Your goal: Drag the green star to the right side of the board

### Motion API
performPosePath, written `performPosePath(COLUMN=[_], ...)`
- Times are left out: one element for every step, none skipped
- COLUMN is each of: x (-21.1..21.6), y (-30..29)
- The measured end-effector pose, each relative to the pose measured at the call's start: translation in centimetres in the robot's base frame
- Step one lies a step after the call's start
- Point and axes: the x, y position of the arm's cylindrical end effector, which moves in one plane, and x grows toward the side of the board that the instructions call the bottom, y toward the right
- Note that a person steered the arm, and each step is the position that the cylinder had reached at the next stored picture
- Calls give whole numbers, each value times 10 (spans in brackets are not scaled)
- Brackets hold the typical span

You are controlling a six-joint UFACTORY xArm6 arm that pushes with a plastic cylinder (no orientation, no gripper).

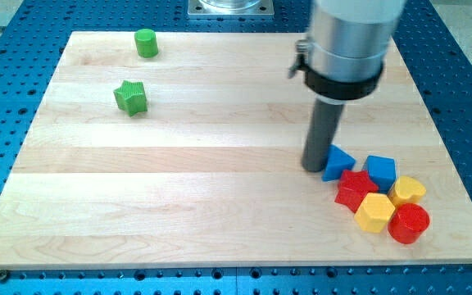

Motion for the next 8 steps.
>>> performPosePath(x=[-1, -4, -4, -55, -111, -129, -120, -125], y=[0, -36, -176, -299, -326, -260, -197, -204])
